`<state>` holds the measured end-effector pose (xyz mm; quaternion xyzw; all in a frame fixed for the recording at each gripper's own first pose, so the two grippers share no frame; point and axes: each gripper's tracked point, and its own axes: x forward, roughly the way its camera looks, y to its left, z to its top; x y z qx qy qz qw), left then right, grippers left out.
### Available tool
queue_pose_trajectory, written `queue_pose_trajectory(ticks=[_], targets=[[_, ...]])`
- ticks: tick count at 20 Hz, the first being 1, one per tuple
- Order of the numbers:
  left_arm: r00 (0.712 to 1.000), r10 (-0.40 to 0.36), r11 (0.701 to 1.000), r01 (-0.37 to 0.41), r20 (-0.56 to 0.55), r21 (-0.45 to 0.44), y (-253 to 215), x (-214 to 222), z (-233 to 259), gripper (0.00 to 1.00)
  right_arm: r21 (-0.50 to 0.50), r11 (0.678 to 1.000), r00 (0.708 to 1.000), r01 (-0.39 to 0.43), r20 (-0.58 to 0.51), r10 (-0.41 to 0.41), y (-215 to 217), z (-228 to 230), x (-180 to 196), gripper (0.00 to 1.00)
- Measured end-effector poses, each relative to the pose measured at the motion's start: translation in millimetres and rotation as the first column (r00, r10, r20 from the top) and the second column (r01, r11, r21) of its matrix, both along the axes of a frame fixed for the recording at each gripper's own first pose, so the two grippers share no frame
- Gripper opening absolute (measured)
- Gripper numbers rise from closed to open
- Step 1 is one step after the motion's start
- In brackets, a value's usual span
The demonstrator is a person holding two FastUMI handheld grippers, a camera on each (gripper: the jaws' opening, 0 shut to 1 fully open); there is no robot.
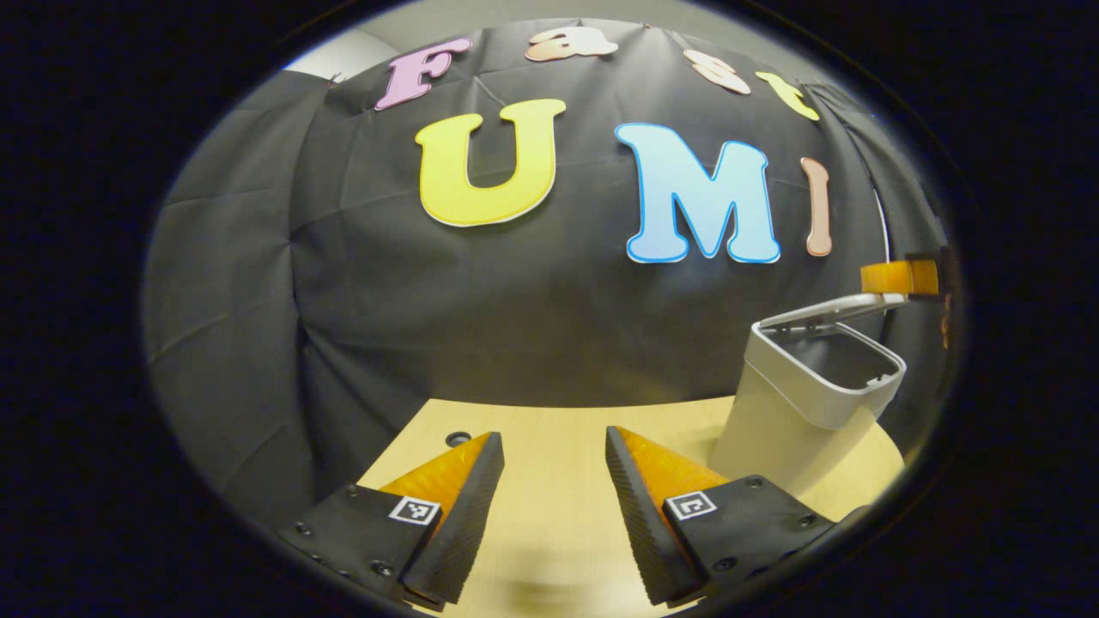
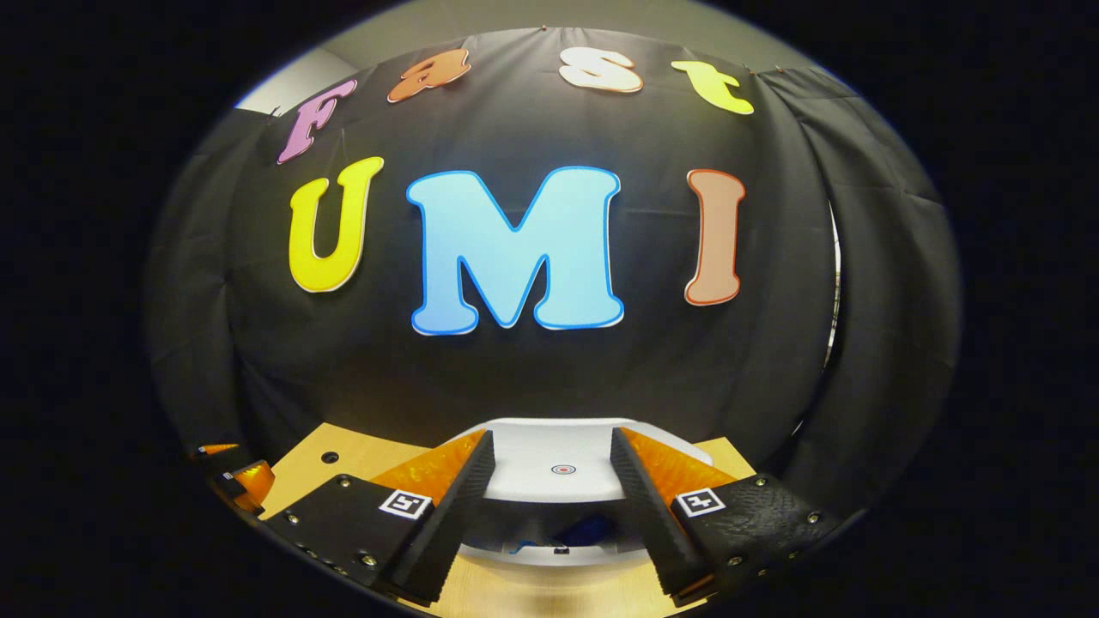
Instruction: Press the lid of the desktop garbage bin to open it, pick up the crumpled paper on the desktop and throw it into the bin, then pick up the pop can on the desktop and drop it into the bin, and finally close the garbage bin lid.
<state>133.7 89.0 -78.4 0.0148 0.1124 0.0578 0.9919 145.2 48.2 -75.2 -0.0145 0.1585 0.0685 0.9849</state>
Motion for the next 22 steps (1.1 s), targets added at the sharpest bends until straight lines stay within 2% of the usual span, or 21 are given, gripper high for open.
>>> queue_pose_trajectory(ticks=[6,7,10,22], targets=[[1.000,0.016,1.000,-0.016,0.003,0.000,6.2,-11.1,0.1,0.83,-0.016,1.000,0.997,-0.004,-0.080,0.002,-1.1,-37.7,-10.1,0.88],[1.000,0.019,1.000,-0.019,0.003,-0.001,7.1,-12.6,0.1,0.80,-0.021,1.000,0.996,-0.006,-0.088,0.004,-1.3,-42.0,-11.1,0.88],[1.000,0.024,1.000,-0.024,0.002,-0.003,8.0,-14.6,0.2,0.83,-0.027,1.000,0.994,-0.007,-0.106,0.004,-1.8,-50.1,-13.5,0.88],[1.000,0.022,1.000,-0.022,0.001,0.001,4.0,-17.0,0.0,0.83,-0.045,0.999,0.994,-0.011,-0.105,0.006,-1.5,-57.9,-15.8,0.89]])
